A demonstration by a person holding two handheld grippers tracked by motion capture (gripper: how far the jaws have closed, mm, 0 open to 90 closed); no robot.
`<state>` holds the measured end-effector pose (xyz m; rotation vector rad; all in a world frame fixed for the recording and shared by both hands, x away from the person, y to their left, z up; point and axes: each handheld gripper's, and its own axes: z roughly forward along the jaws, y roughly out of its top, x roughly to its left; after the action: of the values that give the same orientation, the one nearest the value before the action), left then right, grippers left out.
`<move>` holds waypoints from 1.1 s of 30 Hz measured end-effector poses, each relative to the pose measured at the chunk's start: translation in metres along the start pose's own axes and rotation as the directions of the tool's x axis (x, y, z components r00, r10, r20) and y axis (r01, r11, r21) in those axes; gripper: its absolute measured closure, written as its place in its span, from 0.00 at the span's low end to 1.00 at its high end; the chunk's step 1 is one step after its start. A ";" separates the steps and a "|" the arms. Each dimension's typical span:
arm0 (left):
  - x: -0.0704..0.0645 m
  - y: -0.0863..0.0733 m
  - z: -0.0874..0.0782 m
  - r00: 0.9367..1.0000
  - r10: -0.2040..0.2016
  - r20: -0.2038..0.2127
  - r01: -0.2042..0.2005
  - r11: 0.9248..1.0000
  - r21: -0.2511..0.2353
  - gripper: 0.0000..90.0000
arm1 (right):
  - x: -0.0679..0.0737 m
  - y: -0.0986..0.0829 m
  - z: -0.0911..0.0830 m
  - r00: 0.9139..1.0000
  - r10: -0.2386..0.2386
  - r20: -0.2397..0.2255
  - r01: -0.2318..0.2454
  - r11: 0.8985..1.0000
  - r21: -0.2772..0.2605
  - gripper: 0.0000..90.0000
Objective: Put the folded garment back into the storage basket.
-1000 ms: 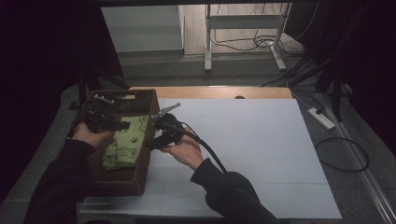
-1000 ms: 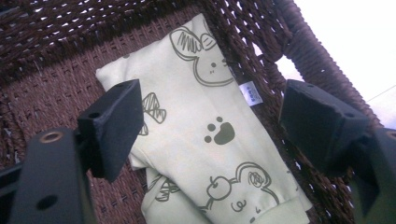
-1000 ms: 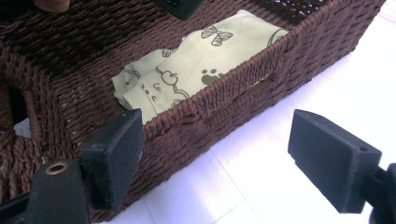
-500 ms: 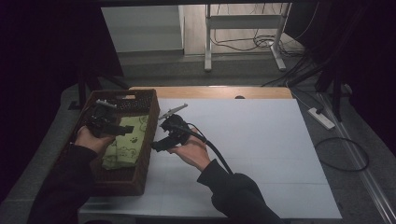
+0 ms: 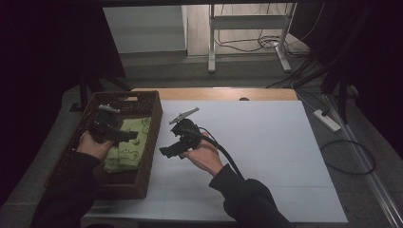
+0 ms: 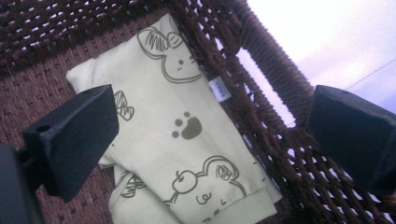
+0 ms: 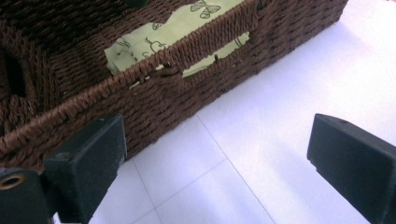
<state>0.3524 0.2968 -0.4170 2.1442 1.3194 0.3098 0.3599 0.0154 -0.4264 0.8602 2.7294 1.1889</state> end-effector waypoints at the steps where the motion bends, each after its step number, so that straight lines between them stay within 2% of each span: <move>1: -0.001 0.000 0.000 1.000 -0.001 0.003 0.001 1.000 -0.007 0.01 | -0.001 -0.001 -0.001 1.000 0.000 0.001 0.000 1.000 0.000 0.04; 5: -0.005 -0.002 -0.001 1.000 0.004 0.013 -0.004 1.000 -0.030 0.00 | -0.003 -0.006 -0.006 1.000 -0.005 0.005 0.005 1.000 0.001 0.01; 14: -0.013 -0.007 -0.003 0.998 -0.011 0.066 0.017 0.996 -0.089 0.00 | -0.011 -0.017 -0.019 1.000 -0.004 0.013 0.004 1.000 -0.009 0.00; 22: -0.024 -0.010 -0.006 0.999 0.014 0.052 -0.008 0.993 -0.120 0.00 | -0.015 -0.024 -0.031 1.000 -0.009 0.018 0.010 1.000 -0.025 0.00; 28: -0.031 -0.013 -0.005 0.998 0.034 0.058 -0.026 0.991 -0.134 0.00 | -0.020 -0.031 -0.038 1.000 -0.005 0.031 0.006 0.999 -0.031 0.00; 33: -0.036 -0.014 -0.004 0.997 0.036 0.070 -0.025 0.989 -0.145 0.00 | -0.025 -0.038 -0.044 0.999 -0.001 0.035 0.002 1.000 -0.031 0.00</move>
<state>0.3224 0.2714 -0.4182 2.0373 1.1882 0.3265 0.3520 -0.0471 -0.4263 0.8668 2.6762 1.2003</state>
